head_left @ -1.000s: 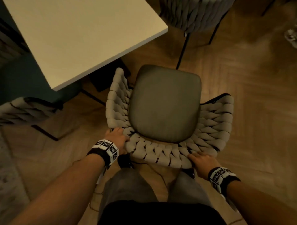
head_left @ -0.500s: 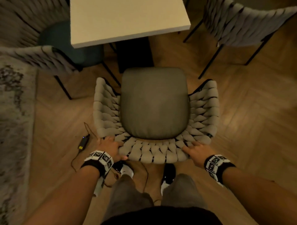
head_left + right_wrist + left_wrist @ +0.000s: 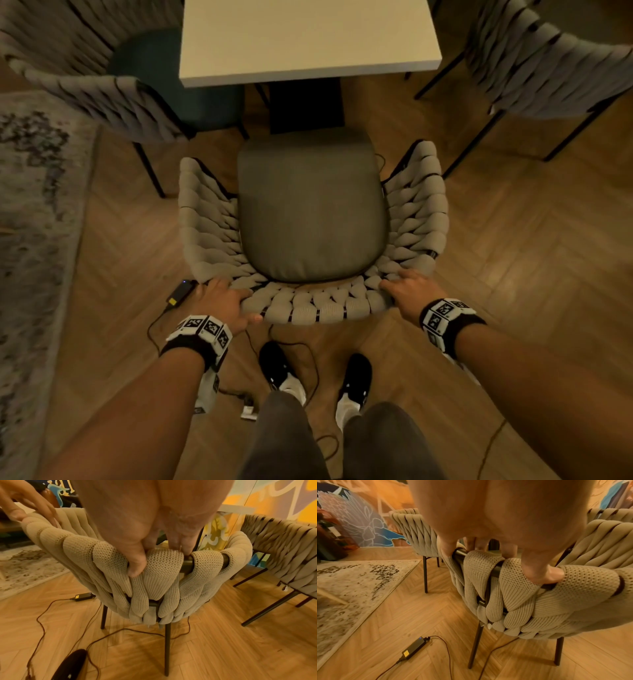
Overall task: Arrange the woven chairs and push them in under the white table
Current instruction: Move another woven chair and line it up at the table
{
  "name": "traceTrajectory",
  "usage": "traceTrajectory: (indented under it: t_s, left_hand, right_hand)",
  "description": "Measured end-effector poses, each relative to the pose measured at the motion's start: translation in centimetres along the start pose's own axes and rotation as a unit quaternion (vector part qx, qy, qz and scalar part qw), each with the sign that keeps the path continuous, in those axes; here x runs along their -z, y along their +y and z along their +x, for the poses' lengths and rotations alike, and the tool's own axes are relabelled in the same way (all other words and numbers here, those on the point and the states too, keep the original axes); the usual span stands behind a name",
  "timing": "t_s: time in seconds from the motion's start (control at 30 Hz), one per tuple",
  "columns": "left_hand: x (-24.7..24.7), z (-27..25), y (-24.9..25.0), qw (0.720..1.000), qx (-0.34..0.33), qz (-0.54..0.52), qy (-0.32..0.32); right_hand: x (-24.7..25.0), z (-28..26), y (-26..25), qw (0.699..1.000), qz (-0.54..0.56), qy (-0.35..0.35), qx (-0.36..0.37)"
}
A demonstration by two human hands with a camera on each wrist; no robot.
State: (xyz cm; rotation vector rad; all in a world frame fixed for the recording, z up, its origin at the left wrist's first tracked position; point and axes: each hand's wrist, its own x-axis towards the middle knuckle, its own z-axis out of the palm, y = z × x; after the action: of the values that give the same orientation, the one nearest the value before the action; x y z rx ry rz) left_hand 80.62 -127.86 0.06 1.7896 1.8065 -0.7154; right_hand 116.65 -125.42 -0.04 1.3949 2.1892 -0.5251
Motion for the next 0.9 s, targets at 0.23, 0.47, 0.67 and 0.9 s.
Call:
traceTrajectory:
  t_s: [0.23,0.47,0.67,0.9]
  left_hand:
    - [1.2,1.2,-2.5,1.000,-0.006,-0.006,0.014]
    - [1.5,1.8,-3.0,0.999,-0.012,-0.027,0.028]
    - [2.2,2.2,-2.5,0.998,-0.022,-0.038,0.043]
    - [2.4,1.5,-1.7,0.998,-0.011,-0.032,0.044]
  right_hand:
    - [0.4,1.2,-2.0,1.000,0.021,0.008,-0.006]
    - [0.6,1.5,-2.6,1.000,0.024,0.015,-0.013]
    - [0.7,1.5,-1.9,0.999,0.045,-0.007,-0.021]
    - [0.8,1.0,-1.7,0.996,0.076,-0.006,-0.038]
